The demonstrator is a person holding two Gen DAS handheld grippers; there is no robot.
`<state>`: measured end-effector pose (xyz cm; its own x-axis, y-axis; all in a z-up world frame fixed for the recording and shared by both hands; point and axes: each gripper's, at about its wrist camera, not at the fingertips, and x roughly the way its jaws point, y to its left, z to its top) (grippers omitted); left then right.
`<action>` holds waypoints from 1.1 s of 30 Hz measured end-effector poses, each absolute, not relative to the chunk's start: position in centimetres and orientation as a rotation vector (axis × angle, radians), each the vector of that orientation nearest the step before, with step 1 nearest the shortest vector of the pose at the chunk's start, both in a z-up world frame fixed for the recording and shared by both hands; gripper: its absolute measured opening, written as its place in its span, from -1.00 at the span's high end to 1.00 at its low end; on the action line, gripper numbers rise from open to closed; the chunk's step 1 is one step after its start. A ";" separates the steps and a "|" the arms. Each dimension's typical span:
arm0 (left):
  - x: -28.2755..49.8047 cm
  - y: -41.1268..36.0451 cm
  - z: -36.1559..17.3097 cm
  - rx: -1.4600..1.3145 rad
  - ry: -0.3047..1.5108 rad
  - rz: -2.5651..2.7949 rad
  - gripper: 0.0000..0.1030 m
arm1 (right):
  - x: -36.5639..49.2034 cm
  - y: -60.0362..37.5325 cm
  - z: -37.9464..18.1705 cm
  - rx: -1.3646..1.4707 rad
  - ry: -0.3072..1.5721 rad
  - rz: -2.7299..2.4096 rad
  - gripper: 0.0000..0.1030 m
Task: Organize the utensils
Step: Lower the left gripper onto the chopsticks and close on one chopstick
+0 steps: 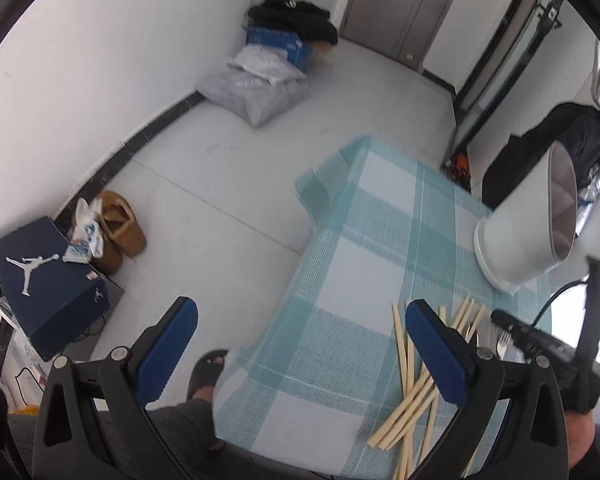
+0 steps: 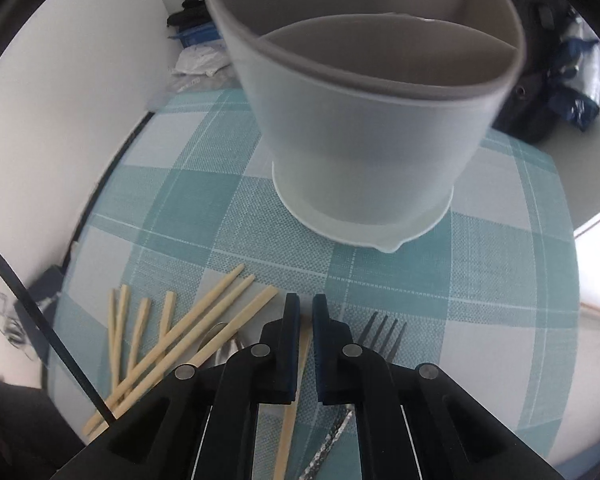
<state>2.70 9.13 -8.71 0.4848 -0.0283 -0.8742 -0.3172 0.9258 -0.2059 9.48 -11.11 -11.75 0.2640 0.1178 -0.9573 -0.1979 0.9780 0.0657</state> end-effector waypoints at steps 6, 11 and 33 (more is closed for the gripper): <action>3.5 6.1 -10.5 -0.221 1.179 0.111 -0.98 | 8.5 -14.5 -8.9 0.116 1.228 0.292 0.90; 3.0 4.9 -10.9 -0.188 1.229 0.052 -0.98 | 7.9 -17.6 -6.8 0.239 1.185 0.330 0.90; 4.6 -1.4 -10.8 0.270 1.224 -0.009 -0.94 | 8.1 -22.7 -4.5 0.421 1.047 0.377 0.90</action>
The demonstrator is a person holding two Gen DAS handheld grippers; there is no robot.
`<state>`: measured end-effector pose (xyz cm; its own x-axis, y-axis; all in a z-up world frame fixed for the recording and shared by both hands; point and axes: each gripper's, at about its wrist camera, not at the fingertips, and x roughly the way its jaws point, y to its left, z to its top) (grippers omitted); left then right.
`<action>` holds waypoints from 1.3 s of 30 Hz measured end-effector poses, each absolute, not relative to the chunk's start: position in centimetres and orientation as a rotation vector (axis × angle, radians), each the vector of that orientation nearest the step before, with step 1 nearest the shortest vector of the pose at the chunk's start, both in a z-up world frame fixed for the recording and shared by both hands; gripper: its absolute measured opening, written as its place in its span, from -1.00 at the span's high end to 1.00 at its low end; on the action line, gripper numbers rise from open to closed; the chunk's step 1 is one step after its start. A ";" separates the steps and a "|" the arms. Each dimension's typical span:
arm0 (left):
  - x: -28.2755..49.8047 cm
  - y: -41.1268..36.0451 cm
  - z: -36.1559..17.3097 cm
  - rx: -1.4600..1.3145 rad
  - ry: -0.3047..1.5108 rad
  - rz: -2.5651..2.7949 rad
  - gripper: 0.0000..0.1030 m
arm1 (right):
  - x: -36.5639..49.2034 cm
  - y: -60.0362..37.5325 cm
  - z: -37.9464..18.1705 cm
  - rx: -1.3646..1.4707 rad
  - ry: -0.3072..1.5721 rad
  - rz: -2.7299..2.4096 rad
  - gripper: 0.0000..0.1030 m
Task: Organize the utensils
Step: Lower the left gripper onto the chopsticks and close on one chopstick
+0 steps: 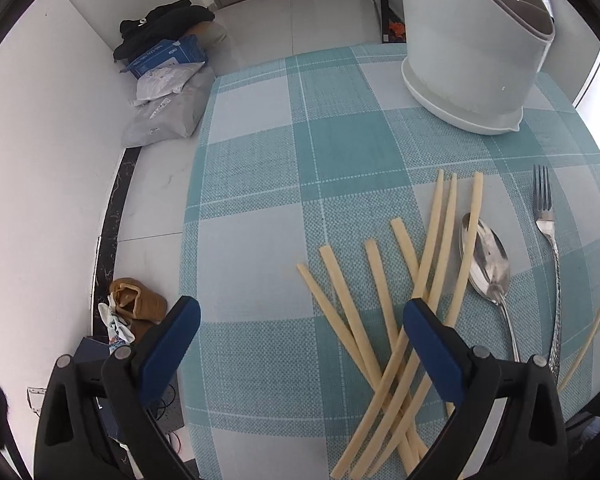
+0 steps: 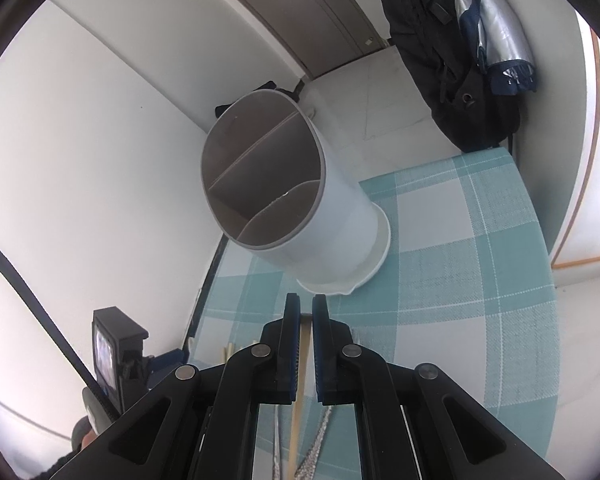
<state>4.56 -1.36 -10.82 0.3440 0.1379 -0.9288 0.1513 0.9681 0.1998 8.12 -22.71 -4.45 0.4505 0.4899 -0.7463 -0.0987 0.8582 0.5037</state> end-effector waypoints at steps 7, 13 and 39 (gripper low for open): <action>5.8 -2.4 -11.1 0.333 1.247 -0.059 -0.94 | 7.7 -22.6 -3.6 0.414 1.041 0.382 0.90; 5.3 -3.6 -10.9 0.430 1.245 -0.071 -0.94 | 7.5 -22.4 -3.2 0.395 1.029 0.379 0.90; 8.8 -5.7 -11.2 0.456 1.215 -0.170 -0.21 | 7.6 -22.9 -2.0 0.372 0.982 0.362 0.90</action>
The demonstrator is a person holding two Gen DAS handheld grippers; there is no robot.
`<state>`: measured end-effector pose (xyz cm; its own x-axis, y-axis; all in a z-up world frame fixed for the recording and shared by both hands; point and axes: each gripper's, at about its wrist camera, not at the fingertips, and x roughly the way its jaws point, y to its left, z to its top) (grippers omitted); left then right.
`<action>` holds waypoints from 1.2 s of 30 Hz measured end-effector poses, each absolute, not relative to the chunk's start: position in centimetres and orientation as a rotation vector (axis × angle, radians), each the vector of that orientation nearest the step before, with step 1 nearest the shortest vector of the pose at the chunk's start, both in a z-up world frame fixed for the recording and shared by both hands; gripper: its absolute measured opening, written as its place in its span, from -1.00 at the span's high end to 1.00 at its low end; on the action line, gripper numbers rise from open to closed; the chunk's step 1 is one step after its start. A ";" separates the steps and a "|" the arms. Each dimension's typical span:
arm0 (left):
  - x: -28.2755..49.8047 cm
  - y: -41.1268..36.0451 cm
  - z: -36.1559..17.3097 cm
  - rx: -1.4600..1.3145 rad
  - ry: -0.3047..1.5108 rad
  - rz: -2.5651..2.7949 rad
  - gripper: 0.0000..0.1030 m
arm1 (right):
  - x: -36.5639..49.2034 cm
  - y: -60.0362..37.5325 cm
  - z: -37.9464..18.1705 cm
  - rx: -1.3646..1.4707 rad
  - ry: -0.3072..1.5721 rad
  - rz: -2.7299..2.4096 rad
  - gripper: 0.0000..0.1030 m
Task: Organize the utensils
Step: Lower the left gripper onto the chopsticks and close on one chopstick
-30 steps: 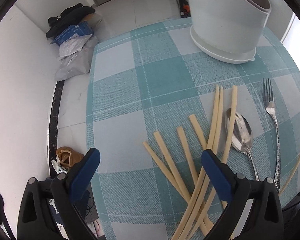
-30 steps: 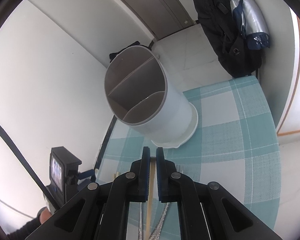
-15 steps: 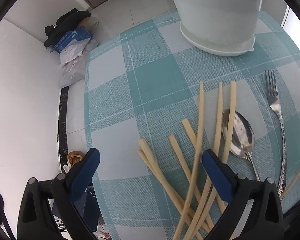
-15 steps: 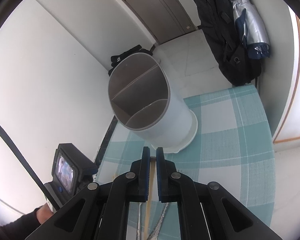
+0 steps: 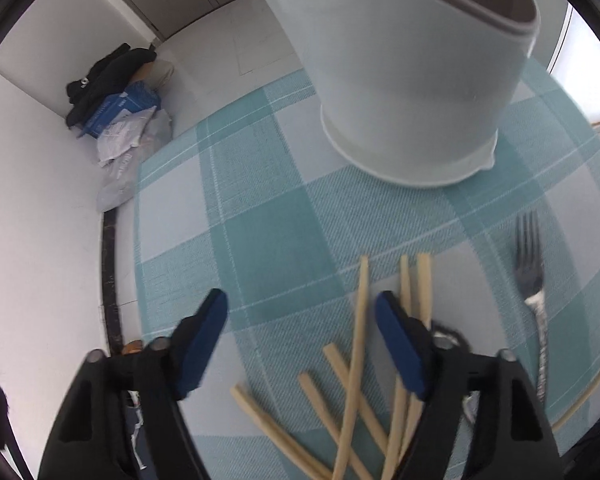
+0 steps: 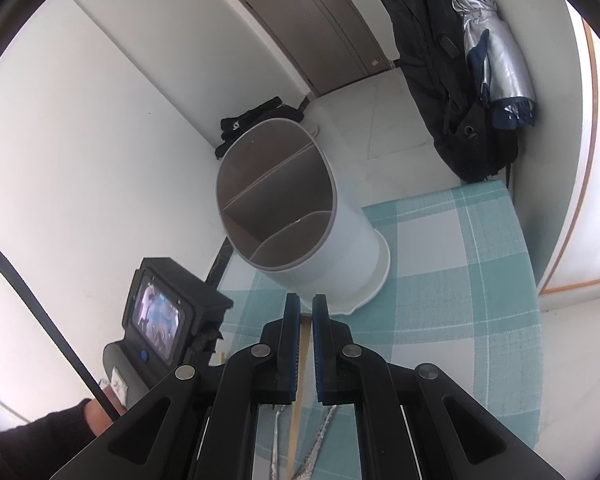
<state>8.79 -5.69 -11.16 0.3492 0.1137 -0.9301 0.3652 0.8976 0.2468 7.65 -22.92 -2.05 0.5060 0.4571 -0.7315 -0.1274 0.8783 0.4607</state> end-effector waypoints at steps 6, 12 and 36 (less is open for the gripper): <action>9.1 -6.5 -11.2 0.413 1.212 -0.265 0.58 | 8.1 -23.1 -2.4 0.374 0.993 0.350 0.90; 9.3 -6.8 -11.1 0.359 1.233 -0.292 0.97 | 8.3 -23.0 -2.6 0.359 0.999 0.344 0.90; 9.4 -3.9 -11.3 0.252 1.259 -0.271 0.06 | 6.5 -22.3 -2.0 0.297 0.968 0.329 0.90</action>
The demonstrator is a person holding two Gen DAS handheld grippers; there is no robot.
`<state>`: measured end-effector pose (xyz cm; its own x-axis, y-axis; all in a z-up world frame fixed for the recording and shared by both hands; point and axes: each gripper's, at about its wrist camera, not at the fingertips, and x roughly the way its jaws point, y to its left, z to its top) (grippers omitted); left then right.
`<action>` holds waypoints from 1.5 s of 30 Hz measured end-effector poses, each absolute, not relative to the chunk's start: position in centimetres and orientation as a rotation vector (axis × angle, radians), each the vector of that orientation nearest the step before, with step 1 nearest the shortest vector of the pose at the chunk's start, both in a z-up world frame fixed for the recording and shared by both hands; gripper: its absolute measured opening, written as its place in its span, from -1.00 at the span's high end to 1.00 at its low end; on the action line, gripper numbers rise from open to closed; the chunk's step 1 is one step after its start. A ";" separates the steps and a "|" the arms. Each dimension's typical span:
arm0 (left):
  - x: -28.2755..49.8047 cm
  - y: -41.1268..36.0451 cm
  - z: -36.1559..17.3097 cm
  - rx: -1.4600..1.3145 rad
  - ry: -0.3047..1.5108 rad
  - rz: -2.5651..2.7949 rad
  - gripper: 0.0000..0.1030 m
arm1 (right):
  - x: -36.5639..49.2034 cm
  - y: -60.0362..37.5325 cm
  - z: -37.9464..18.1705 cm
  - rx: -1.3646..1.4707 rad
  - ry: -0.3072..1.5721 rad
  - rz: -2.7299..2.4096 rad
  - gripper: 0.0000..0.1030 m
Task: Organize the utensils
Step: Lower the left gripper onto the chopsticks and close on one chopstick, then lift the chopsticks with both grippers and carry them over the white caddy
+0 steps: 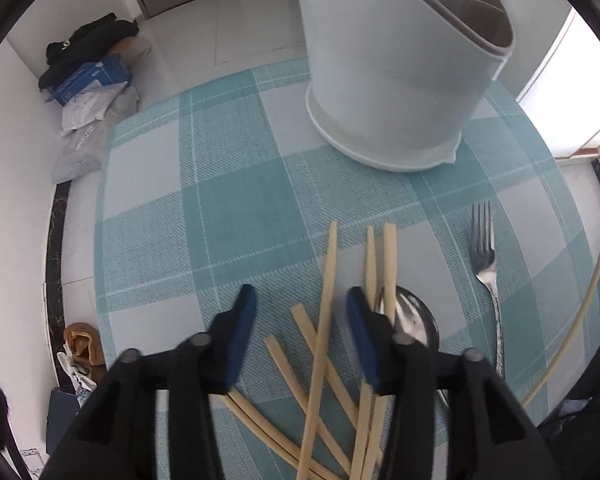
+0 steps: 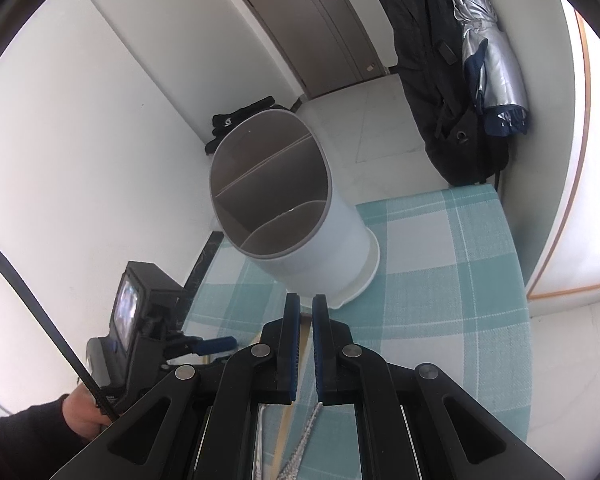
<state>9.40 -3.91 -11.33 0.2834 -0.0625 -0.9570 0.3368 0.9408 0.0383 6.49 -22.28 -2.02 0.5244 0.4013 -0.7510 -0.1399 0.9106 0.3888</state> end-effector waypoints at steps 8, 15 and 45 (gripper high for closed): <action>11.1 -5.2 -11.8 0.387 1.291 -0.307 0.08 | 6.9 -23.0 -1.7 0.326 0.966 0.323 0.90; 12.0 -5.7 -12.0 0.383 1.342 -0.400 0.94 | 7.3 -23.0 -1.4 0.325 0.962 0.335 0.90; 4.6 -1.7 -0.6 -0.022 0.760 -0.393 0.95 | 5.4 -18.4 1.4 0.119 0.815 0.372 0.90</action>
<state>4.56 -1.72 -0.65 0.6560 -0.3547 -0.6662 0.3390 0.9271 -0.1597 5.36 -18.38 1.41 0.6252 0.3690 -0.6878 -0.2782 0.9287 0.2454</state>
